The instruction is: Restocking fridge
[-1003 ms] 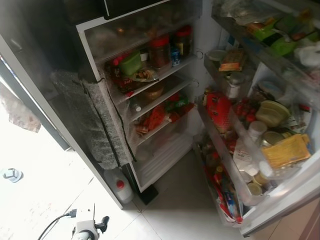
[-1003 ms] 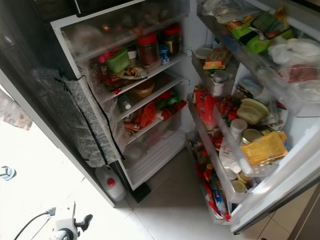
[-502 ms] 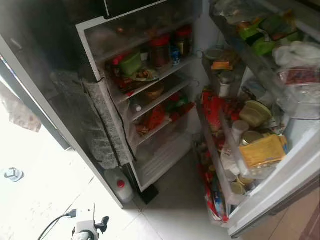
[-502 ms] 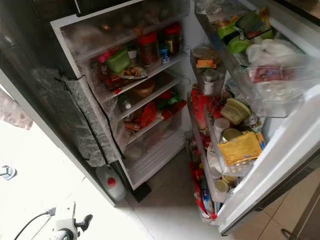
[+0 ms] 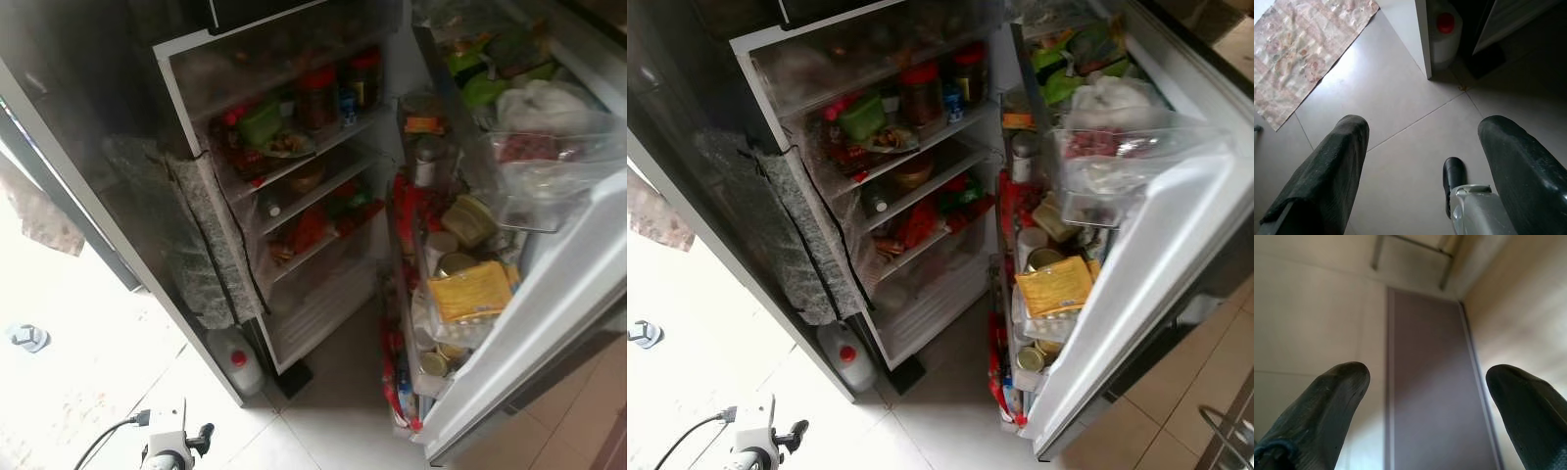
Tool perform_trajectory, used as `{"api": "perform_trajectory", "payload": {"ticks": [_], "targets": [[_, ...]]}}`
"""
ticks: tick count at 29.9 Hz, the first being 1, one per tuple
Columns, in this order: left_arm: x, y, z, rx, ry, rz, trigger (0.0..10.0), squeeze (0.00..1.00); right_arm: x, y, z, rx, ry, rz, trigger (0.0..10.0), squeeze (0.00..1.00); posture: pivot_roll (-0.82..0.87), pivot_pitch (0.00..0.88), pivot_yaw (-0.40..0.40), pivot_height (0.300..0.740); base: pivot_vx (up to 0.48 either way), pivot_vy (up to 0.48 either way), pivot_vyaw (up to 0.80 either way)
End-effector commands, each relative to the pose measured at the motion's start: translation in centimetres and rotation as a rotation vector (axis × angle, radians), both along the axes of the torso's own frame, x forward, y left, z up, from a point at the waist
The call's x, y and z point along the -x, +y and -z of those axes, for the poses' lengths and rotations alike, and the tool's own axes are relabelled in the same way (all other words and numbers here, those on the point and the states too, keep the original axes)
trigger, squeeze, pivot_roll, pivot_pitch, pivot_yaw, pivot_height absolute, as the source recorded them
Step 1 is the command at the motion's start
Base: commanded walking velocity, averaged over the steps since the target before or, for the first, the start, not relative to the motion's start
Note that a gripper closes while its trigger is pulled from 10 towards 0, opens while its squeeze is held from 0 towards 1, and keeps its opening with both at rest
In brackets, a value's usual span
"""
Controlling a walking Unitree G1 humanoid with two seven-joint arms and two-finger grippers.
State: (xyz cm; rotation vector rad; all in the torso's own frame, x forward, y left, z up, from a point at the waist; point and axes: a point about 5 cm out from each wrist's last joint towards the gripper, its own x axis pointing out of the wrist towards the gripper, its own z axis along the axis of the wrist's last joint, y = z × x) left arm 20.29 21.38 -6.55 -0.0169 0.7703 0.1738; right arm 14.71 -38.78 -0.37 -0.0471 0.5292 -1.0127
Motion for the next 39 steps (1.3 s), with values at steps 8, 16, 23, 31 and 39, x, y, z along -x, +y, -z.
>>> {"api": "perform_trajectory", "payload": {"ticks": [8, 16, 23, 31, 39], "targets": [[0.5, 0.5, 0.2, -0.014, 0.025, -0.013, 10.0, 0.00, -4.1, 1.0, -1.7, 0.043, -0.070, -0.175, 10.0, 0.00, -0.09, 0.049, 0.080, 0.740, 0.000, 0.000, 0.00], [0.7, 0.4, 0.3, -0.012, 0.030, -0.005, 10.0, 0.00, -6.5, 0.4, -4.3, 0.027, -0.199, -0.321, 10.0, 0.00, -0.11, 0.040, 0.077, 0.740, 0.000, 0.000, 0.00], [0.8, -0.1, 0.5, 0.000, 0.037, 0.006, 10.0, 0.00, -7.2, 0.4, -5.1, -0.094, -0.271, -0.538, 10.0, 0.00, -0.11, 0.034, 0.074, 0.740, 0.000, 0.000, 0.00], [0.9, 0.7, 0.4, -0.009, 0.037, -0.016, 10.0, 0.00, -9.1, 2.5, -6.5, -0.220, -0.390, -0.843, 10.0, 0.00, -0.11, 0.038, 0.072, 0.740, 0.000, 0.000, 0.00], [0.8, 1.2, 0.2, -0.013, 0.030, -0.031, 10.0, 0.00, -12.2, 6.3, -7.6, -0.251, -0.415, -1.096, 10.0, 0.00, -0.09, 0.049, 0.071, 0.740, 0.000, 0.000, 0.00]]}}
